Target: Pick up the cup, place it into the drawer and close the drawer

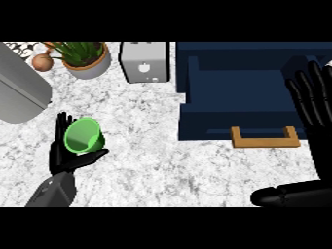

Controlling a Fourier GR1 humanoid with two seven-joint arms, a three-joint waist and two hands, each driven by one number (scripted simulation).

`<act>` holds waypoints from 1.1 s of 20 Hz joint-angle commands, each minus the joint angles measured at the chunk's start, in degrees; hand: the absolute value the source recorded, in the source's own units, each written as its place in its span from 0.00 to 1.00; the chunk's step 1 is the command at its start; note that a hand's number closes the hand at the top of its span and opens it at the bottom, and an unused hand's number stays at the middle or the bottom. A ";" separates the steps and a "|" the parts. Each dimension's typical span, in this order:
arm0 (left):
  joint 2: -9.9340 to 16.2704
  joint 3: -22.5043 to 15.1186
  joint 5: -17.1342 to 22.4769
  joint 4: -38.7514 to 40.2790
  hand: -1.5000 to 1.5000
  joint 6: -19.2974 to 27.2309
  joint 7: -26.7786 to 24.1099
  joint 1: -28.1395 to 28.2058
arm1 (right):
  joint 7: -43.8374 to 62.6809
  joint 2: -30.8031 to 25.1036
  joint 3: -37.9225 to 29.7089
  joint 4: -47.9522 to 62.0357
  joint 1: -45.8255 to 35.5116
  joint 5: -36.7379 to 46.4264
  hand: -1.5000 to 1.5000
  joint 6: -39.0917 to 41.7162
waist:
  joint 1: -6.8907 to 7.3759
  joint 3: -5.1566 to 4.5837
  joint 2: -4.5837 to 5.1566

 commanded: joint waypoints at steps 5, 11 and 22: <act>0.17 -0.03 0.64 6.00 0.00 -10.18 -4.01 -2.21 | -0.20 -1.97 -2.93 0.58 1.00 -3.24 0.00 2.36 | -0.20 -0.01 0.09; 0.94 -0.41 0.77 6.22 1.00 -13.45 -5.72 -2.14 | -0.15 -0.62 -0.88 -0.68 1.19 -1.28 0.00 1.19 | -0.06 0.00 0.03; 0.73 0.29 -0.64 4.47 1.00 -6.67 -14.74 -3.34 | -1.20 0.06 -0.10 -0.74 2.64 0.07 0.00 0.93 | -0.47 -0.04 0.16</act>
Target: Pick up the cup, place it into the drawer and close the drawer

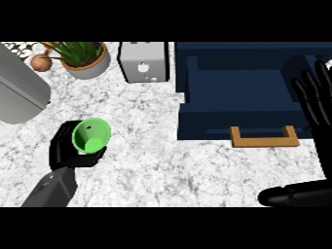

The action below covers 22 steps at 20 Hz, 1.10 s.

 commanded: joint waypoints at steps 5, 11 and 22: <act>0.21 -2.23 -1.31 -4.36 1.00 -3.99 -6.12 3.28 | 1.99 -0.94 -1.07 -2.88 0.70 -1.03 0.00 0.10 | 0.27 0.04 -0.17; -1.22 -6.26 -0.03 -19.44 1.00 -8.18 0.26 8.20 | -2.52 -0.08 -1.31 0.52 4.09 -0.01 0.00 1.16 | 1.47 0.17 -0.60; -6.23 -14.91 2.46 -52.61 1.00 0.35 26.01 9.98 | -0.90 0.88 0.18 -0.66 2.29 1.61 0.00 -0.69 | 1.38 0.14 -0.52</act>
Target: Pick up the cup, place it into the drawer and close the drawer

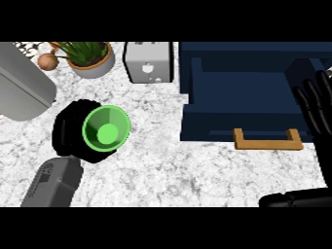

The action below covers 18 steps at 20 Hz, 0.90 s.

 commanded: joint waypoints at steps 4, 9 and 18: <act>-3.55 -3.99 2.08 -18.39 1.00 7.52 16.35 -1.76 | 2.99 -3.15 -4.95 1.44 -4.94 -4.19 0.00 0.65 | -0.32 -0.05 0.18; -5.18 -6.74 0.29 -18.25 1.00 14.97 21.12 -10.42 | -3.51 -3.30 -5.51 6.28 -1.65 -4.31 0.00 4.14 | -0.86 -0.05 0.36; -5.21 -4.90 -2.65 -13.04 1.00 21.01 28.01 -24.52 | 0.44 -2.16 -3.84 3.20 -3.75 -2.44 0.00 0.98 | -1.02 -0.07 0.39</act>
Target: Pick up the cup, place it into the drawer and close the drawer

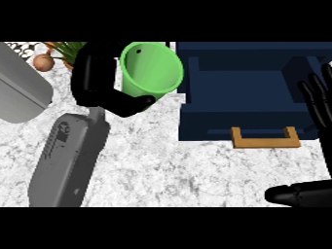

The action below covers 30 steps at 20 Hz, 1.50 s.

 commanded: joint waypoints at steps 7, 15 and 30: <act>-0.46 -1.86 -1.55 12.54 1.00 7.82 4.51 -16.69 | -4.34 0.36 0.26 4.21 0.79 1.43 0.00 1.34 | -0.41 0.01 0.16; -0.47 -7.21 0.26 23.12 1.00 13.57 2.73 -23.95 | -5.97 -0.21 -0.62 4.84 1.64 0.57 0.00 2.66 | -0.99 0.03 0.22; -0.48 -14.07 13.62 46.62 1.00 15.70 -6.10 -34.92 | -1.13 0.72 1.02 3.26 -3.15 2.04 0.00 -0.66 | -2.43 0.02 0.67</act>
